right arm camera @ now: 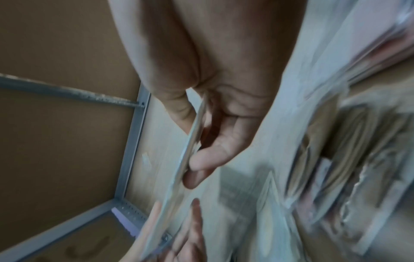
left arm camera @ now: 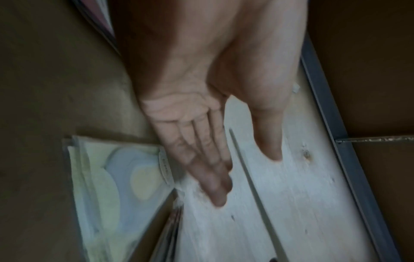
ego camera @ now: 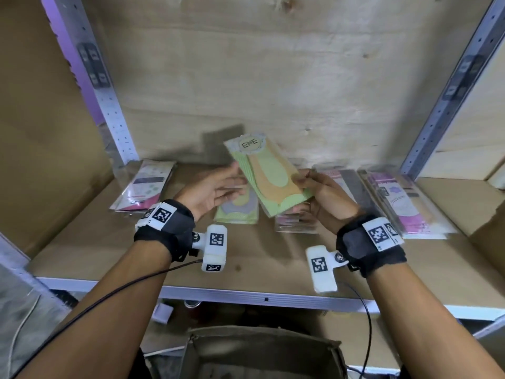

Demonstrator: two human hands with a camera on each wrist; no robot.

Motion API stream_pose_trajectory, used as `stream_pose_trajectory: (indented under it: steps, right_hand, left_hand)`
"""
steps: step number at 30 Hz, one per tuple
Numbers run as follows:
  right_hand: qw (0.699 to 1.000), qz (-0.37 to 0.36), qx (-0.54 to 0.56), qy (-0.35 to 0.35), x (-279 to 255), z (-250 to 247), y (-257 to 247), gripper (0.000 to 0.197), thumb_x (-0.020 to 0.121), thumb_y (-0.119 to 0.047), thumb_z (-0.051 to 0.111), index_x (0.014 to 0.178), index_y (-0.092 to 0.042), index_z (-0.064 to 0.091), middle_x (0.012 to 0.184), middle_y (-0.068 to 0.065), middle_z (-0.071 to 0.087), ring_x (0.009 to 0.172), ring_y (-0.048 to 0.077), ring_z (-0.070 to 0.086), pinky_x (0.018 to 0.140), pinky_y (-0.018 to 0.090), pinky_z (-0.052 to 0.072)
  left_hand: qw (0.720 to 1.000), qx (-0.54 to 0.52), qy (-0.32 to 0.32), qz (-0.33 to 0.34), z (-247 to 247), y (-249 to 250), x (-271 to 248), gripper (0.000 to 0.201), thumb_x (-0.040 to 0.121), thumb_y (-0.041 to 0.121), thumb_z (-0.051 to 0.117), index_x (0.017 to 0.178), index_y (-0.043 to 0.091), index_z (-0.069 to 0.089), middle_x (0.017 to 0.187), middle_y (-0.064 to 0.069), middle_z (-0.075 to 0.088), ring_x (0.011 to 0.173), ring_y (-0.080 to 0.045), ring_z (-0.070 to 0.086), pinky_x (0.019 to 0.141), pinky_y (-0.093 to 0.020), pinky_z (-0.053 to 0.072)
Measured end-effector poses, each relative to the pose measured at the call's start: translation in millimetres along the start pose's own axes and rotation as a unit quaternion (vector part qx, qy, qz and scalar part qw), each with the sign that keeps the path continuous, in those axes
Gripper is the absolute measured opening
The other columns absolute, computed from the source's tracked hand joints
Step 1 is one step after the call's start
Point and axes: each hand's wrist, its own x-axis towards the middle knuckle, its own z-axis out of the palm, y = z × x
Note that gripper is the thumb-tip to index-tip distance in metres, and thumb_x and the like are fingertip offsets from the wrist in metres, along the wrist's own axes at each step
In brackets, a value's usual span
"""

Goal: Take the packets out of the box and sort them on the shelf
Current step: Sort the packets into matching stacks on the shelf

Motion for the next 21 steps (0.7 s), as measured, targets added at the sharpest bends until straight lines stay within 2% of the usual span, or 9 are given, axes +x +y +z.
stream_pose_trajectory:
  steps: [3, 5, 8, 11, 13, 14, 16, 19, 21]
  right_hand:
    - [0.999, 0.014, -0.037, 0.018, 12.3, 23.0, -0.5, 0.013, 0.092, -0.006, 0.064, 0.101, -0.004, 0.054, 0.096, 0.016, 0.070, 0.081, 0.030, 0.072, 0.058, 0.035, 0.062]
    - [0.996, 0.029, -0.076, 0.028, 20.3, 38.2, 0.7, 0.013, 0.091, -0.001, 0.062, 0.100, -0.005, 0.053, 0.101, 0.020, 0.067, 0.083, 0.032, 0.071, 0.059, 0.036, 0.062]
    - [0.986, 0.045, -0.158, 0.036, 35.4, 53.9, 4.4, 0.016, 0.089, 0.004, 0.061, 0.084, -0.009, 0.053, 0.094, 0.017, 0.065, 0.083, 0.032, 0.067, 0.061, 0.040, 0.062]
    - [0.950, 0.069, -0.300, 0.054, 50.5, 64.3, 6.1, 0.024, 0.086, 0.000, 0.067, 0.072, -0.011, 0.051, 0.082, 0.012, 0.063, 0.081, 0.029, 0.064, 0.080, 0.047, 0.059]
    - [0.915, 0.092, -0.388, 0.053, 57.7, 69.6, 5.2, 0.023, 0.085, -0.008, 0.073, 0.073, -0.011, 0.053, 0.073, 0.009, 0.062, 0.068, 0.022, 0.062, 0.072, 0.038, 0.057]
    - [0.897, 0.103, -0.427, 0.050, 60.3, 72.1, 4.3, 0.021, 0.084, -0.012, 0.075, 0.074, -0.011, 0.055, 0.071, 0.009, 0.063, 0.064, 0.020, 0.061, 0.069, 0.034, 0.056]
    - [0.862, 0.121, -0.489, 0.049, 63.5, 78.1, 2.7, 0.019, 0.082, -0.018, 0.077, 0.085, -0.008, 0.062, 0.077, 0.009, 0.067, 0.071, 0.022, 0.065, 0.075, 0.033, 0.057]
    - [0.817, 0.136, -0.557, 0.065, 69.5, 84.3, 4.0, 0.052, 0.079, -0.024, 0.081, 0.118, 0.004, 0.060, 0.111, 0.017, 0.070, 0.104, 0.027, 0.068, 0.093, 0.038, 0.056]
    - [0.799, 0.146, -0.579, 0.072, 72.1, 87.6, 6.6, 0.073, 0.078, -0.026, 0.082, 0.134, 0.007, 0.050, 0.127, 0.020, 0.063, 0.115, 0.029, 0.063, 0.095, 0.038, 0.054]
  left_hand:
    - [0.998, 0.035, -0.045, -0.014, -2.1, -8.0, -4.7, 0.042, 0.084, 0.034, 0.078, 0.121, 0.015, 0.069, 0.118, -0.007, 0.074, 0.105, -0.023, 0.072, 0.078, -0.023, 0.059]
    - [0.999, 0.037, -0.024, -0.007, -3.9, -10.9, -7.0, 0.036, 0.087, 0.019, 0.075, 0.121, 0.011, 0.066, 0.114, -0.008, 0.075, 0.099, -0.019, 0.074, 0.074, -0.022, 0.059]
    - [0.997, 0.069, 0.032, 0.015, -10.1, -10.9, -7.9, 0.036, 0.089, 0.008, 0.072, 0.124, 0.004, 0.064, 0.109, -0.012, 0.076, 0.095, -0.019, 0.073, 0.072, -0.023, 0.061]
    - [0.985, 0.128, 0.107, 0.035, -16.6, -9.5, -7.2, 0.037, 0.086, 0.006, 0.074, 0.122, 0.000, 0.066, 0.106, -0.015, 0.074, 0.085, -0.021, 0.071, 0.069, -0.019, 0.060]
    - [0.974, 0.165, 0.151, 0.043, -20.5, -10.4, -4.7, 0.033, 0.085, 0.005, 0.076, 0.117, -0.001, 0.069, 0.101, -0.016, 0.074, 0.074, -0.019, 0.070, 0.064, -0.017, 0.059]
    - [0.969, 0.181, 0.163, 0.042, -22.1, -10.8, -3.3, 0.032, 0.084, 0.005, 0.077, 0.116, -0.001, 0.070, 0.102, -0.018, 0.074, 0.076, -0.022, 0.071, 0.068, -0.021, 0.061]
    - [0.962, 0.208, 0.174, 0.030, -25.5, -13.2, -1.0, 0.032, 0.084, 0.007, 0.078, 0.114, -0.001, 0.071, 0.101, -0.019, 0.074, 0.085, -0.030, 0.074, 0.077, -0.028, 0.062]
    - [0.957, 0.226, 0.182, 0.015, -28.5, -19.5, 4.8, 0.030, 0.081, 0.005, 0.080, 0.109, -0.002, 0.072, 0.099, -0.021, 0.074, 0.074, -0.029, 0.071, 0.075, -0.032, 0.062]
    - [0.953, 0.238, 0.185, 0.010, -26.7, -22.6, 6.6, 0.025, 0.077, 0.003, 0.082, 0.100, -0.002, 0.072, 0.096, -0.022, 0.074, 0.068, -0.028, 0.069, 0.076, -0.036, 0.061]
